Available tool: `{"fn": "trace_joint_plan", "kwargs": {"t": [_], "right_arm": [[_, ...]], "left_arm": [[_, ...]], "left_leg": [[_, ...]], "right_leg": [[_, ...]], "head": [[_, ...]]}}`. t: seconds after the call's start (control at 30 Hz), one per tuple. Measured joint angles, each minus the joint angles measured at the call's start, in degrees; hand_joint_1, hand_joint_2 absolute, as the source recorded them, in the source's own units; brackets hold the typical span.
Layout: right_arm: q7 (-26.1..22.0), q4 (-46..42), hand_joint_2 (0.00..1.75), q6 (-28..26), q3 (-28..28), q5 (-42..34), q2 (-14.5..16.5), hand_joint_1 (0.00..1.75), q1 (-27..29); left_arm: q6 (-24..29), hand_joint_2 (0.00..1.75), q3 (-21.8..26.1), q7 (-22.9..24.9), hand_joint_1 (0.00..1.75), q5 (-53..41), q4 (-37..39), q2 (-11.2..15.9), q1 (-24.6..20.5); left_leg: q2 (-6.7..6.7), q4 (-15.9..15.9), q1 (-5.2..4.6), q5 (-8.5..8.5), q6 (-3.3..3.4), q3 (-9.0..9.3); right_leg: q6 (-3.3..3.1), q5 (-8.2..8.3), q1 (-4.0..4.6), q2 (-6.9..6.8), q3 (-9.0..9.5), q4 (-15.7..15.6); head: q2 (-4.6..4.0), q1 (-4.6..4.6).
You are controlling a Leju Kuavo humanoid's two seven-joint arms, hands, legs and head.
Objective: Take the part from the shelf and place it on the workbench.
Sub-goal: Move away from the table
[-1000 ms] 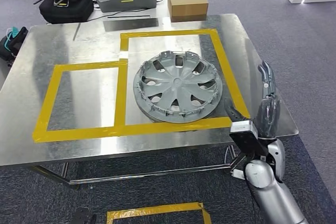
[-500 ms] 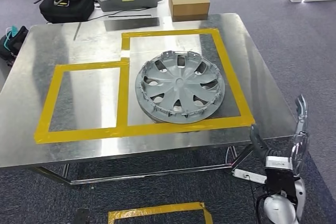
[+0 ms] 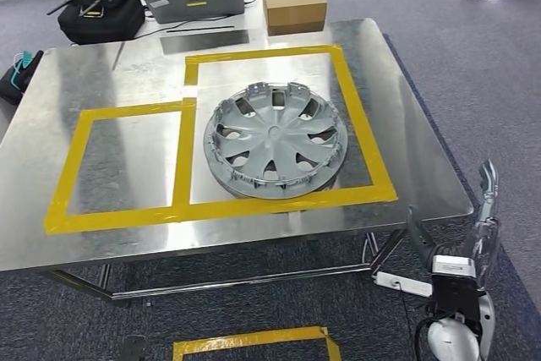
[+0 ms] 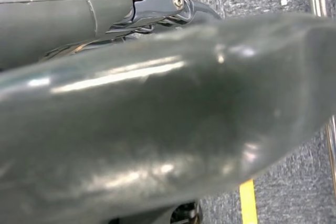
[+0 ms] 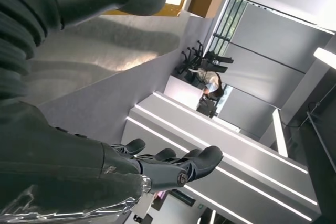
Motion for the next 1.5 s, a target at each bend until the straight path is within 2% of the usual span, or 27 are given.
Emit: {"fn": "trace_joint_plan", "kwargs": {"t": [0.07,0.13,0.17,0.2,0.23,0.3,0.37,0.47,0.5,0.57,0.63,0.67,0.7,0.73,0.83,0.9,1.0,1.07,1.13,1.17,1.2,1.23,1.27,1.33,1.37,1.4,1.5], "right_arm": [[-0.01,-0.01,1.75,0.00,-0.09,-0.04,0.08,0.00,-0.01],[-0.02,-0.01,1.75,0.00,-0.10,-0.06,0.13,0.00,0.02],[-0.02,-0.01,1.75,0.00,-0.11,-0.12,0.14,0.00,0.04],[-0.02,-0.01,1.75,0.00,-0.12,-0.22,0.14,0.00,0.06],[-0.02,-0.01,1.75,0.00,-0.14,-0.37,0.14,0.00,0.07],[-0.07,-0.01,1.75,0.02,-0.26,-0.89,0.16,0.00,0.08],[-0.16,-0.02,1.75,0.04,-0.56,-1.49,0.18,0.00,0.09],[-0.41,-0.05,1.75,0.11,-1.10,-2.64,0.20,0.00,0.18],[-0.51,-0.09,1.75,0.16,-1.28,-3.08,0.22,0.00,0.24],[-0.74,-0.24,1.75,0.34,-1.74,-4.11,0.25,0.00,0.34],[-1.00,-0.33,0.87,0.69,-2.28,-5.51,0.25,0.00,0.53],[-1.16,-0.34,0.44,0.99,-2.55,-6.30,0.25,0.00,0.71],[-1.39,-0.34,0.00,1.34,-2.82,-7.11,0.25,0.00,0.90],[-1.64,-0.40,0.00,1.70,-3.08,-7.85,0.25,0.00,1.06],[-2.47,-1.02,0.00,2.60,-3.64,-9.45,0.25,0.00,1.13],[-2.86,-1.39,0.00,3.14,-3.93,-10.32,0.25,0.00,1.22],[-3.08,-1.54,0.00,3.74,-4.29,-11.36,0.33,0.00,1.46],[-3.15,-1.75,0.00,3.99,-4.48,-11.82,0.48,0.00,1.45],[-3.20,-1.91,0.00,4.02,-4.76,-12.08,0.65,0.00,1.55],[-3.21,-1.91,0.00,4.02,-4.91,-12.21,0.72,0.00,1.70],[-3.23,-1.92,0.00,4.01,-5.08,-12.34,0.79,0.00,1.89],[-3.25,-1.97,0.00,4.01,-5.26,-12.52,0.85,0.00,2.09],[-3.25,-2.06,0.00,4.01,-5.46,-12.76,0.93,0.00,2.25],[-3.25,-2.41,0.00,4.03,-5.85,-13.29,1.07,0.00,2.38],[-3.26,-2.63,0.00,4.06,-6.05,-13.55,1.11,0.00,2.40],[-3.27,-2.83,0.00,4.11,-6.25,-13.81,1.14,0.00,2.43],[-3.28,-3.29,0.00,4.21,-6.81,-14.49,1.37,0.00,2.89]], "left_arm": [[0.03,0.00,0.01,0.00,0.00,0.00,0.00,-0.09,-0.07],[0.03,0.00,0.01,0.00,0.00,0.00,0.00,-0.19,-0.08],[0.04,0.00,0.01,0.00,0.00,0.00,0.00,-0.20,-0.05],[0.05,0.00,0.01,0.00,0.00,0.00,0.00,-0.22,-0.02],[0.07,0.00,0.01,0.00,0.00,0.00,0.00,-0.22,-0.01],[0.14,0.00,0.02,0.00,0.00,0.00,0.00,-0.23,-0.12],[0.19,0.00,0.05,0.00,0.00,0.00,0.00,-0.27,-0.33],[0.20,0.00,0.08,0.00,0.00,0.00,0.00,-0.32,-0.32],[0.20,0.00,0.08,-0.01,0.00,0.00,0.00,-0.31,-0.29],[0.20,0.00,0.14,-0.02,0.00,0.01,0.00,-0.23,-0.31],[0.20,0.00,0.26,-0.02,0.00,0.02,0.00,-0.17,-0.31],[0.20,0.00,0.31,-0.02,0.00,0.02,0.00,-0.18,-0.28],[0.20,0.00,0.36,-0.02,0.00,0.02,0.00,-0.20,-0.25],[0.20,0.00,0.38,-0.04,0.00,0.02,0.00,-0.21,-0.23],[0.20,0.00,0.38,-0.17,0.00,0.02,0.00,-0.24,-0.24],[0.20,0.00,0.38,-0.29,0.00,0.02,0.00,-0.23,-0.26],[0.22,0.00,0.40,-0.35,0.00,0.02,0.01,-0.16,-0.27],[0.26,0.00,0.40,-0.35,0.00,0.01,0.02,-0.16,-0.34],[0.30,0.00,0.40,-0.35,0.00,0.00,0.02,-0.22,-0.46],[0.32,0.00,0.40,-0.35,0.00,0.00,0.02,-0.23,-0.50],[0.35,0.00,0.40,-0.35,0.00,0.00,0.02,-0.23,-0.53],[0.37,0.00,0.40,-0.35,0.00,0.00,0.02,-0.22,-0.57],[0.38,0.00,0.40,-0.36,0.00,0.00,0.02,-0.21,-0.64],[0.39,0.00,0.40,-0.37,0.00,-0.01,0.02,-0.20,-1.00],[0.40,0.00,0.40,-0.37,0.00,-0.01,0.02,-0.22,-1.26],[0.43,0.00,0.40,-0.37,0.00,-0.05,0.02,-0.23,-1.48],[0.65,0.00,0.32,-0.29,0.00,-0.44,0.02,-0.25,-1.76]], "left_leg": [[0.17,4.58,0.07,-3.04,-0.50,-2.00],[0.23,12.26,0.10,-6.68,-0.82,-5.39],[0.23,14.83,0.11,-7.39,-0.86,-6.47],[0.24,15.35,0.13,-6.99,-0.83,-6.56],[0.24,13.62,0.17,-5.59,-0.74,-5.53],[0.26,6.42,0.25,-2.15,-0.55,-1.61],[0.21,0.90,0.26,-0.90,-0.19,1.09],[0.16,-0.28,0.17,-0.89,0.78,1.28],[0.19,-0.39,0.21,-0.76,1.15,1.27],[0.26,-0.57,0.32,-0.49,1.87,1.21],[0.27,-0.56,0.13,-0.34,2.27,1.00],[0.27,-0.56,0.02,-0.26,2.38,0.89],[0.27,-0.55,-0.09,-0.20,2.46,0.81],[0.26,-0.55,-0.17,-0.13,2.49,0.77],[0.21,-0.43,-0.38,0.10,2.19,0.67],[0.19,-0.33,-0.53,0.43,1.62,0.38],[0.21,-0.18,-0.39,0.52,0.63,-0.07],[0.25,2.97,-0.25,-2.12,-0.06,-1.41],[0.27,9.59,0.00,-6.24,-0.61,-4.02],[0.27,12.37,0.13,-7.46,-0.77,-4.99],[0.27,13.66,0.22,-7.69,-0.88,-5.24],[0.27,12.98,0.31,-6.91,-0.94,-4.51],[0.28,10.61,0.39,-5.44,-0.95,-2.92],[0.26,3.86,0.46,-2.71,-0.88,1.09],[0.22,1.39,0.45,-2.12,-0.64,2.37],[0.18,-0.02,0.38,-1.95,-0.33,2.96],[0.17,-0.75,0.18,-1.54,1.10,2.63]], "right_leg": [[-0.64,0.22,-0.12,-0.14,-0.07,-0.12],[-0.96,0.32,-0.08,-0.27,-0.30,-0.11],[-1.01,0.36,-0.07,-0.31,-0.40,-0.11],[-1.03,0.40,-0.07,-0.31,-0.45,-0.11],[-1.00,0.44,-0.08,-0.31,-0.44,-0.11],[-0.75,0.46,0.01,-0.28,-0.42,-0.06],[-0.18,0.55,0.26,-0.23,-0.69,0.04],[0.88,0.86,0.26,-0.21,-0.99,-0.29],[1.14,0.46,0.19,-0.25,-1.22,0.10],[1.44,-2.29,0.19,-0.33,-3.11,4.22],[1.50,-5.95,0.30,-0.35,-6.25,11.59],[1.47,-6.86,0.36,-0.35,-7.37,14.28],[1.38,-6.78,0.45,-0.35,-7.61,15.13],[1.20,-5.66,0.55,-0.35,-6.70,13.69],[0.46,-1.26,0.94,-0.33,-0.79,2.93],[0.07,-0.59,1.17,-0.24,0.85,-0.33],[-0.73,0.11,1.19,-0.18,0.55,-0.55],[-1.35,0.67,0.89,-0.32,0.25,-0.76],[-1.66,1.05,0.82,-0.45,-0.23,-0.76],[-1.68,1.21,0.82,-0.50,-0.48,-0.75],[-1.64,1.38,0.80,-0.52,-0.71,-0.74],[-1.53,1.54,0.76,-0.53,-0.89,-0.73],[-1.38,1.70,0.70,-0.52,-1.04,-0.73],[-0.91,1.97,0.72,-0.49,-1.33,-0.60],[-0.59,2.13,0.80,-0.48,-1.55,-0.51],[-0.19,2.35,0.88,-0.49,-1.76,-0.49],[1.00,2.63,0.71,-0.49,-2.33,-0.55]], "head": [[0.00,-0.30],[0.00,-0.52],[0.00,-0.52],[0.00,-0.53],[0.00,-0.52],[0.00,-0.56],[0.00,-0.59],[0.00,-0.52],[0.00,-0.49],[0.00,-0.22],[0.00,0.01],[0.00,0.00],[0.00,0.02],[0.00,0.01],[0.00,-0.01],[0.00,-0.07],[0.00,-0.10],[0.00,-0.39],[0.00,-0.69],[0.00,-0.69],[0.00,-0.70],[0.00,-0.70],[0.00,-0.69],[0.00,-0.73],[0.00,-0.72],[0.00,-0.70],[0.00,-0.61]]}}
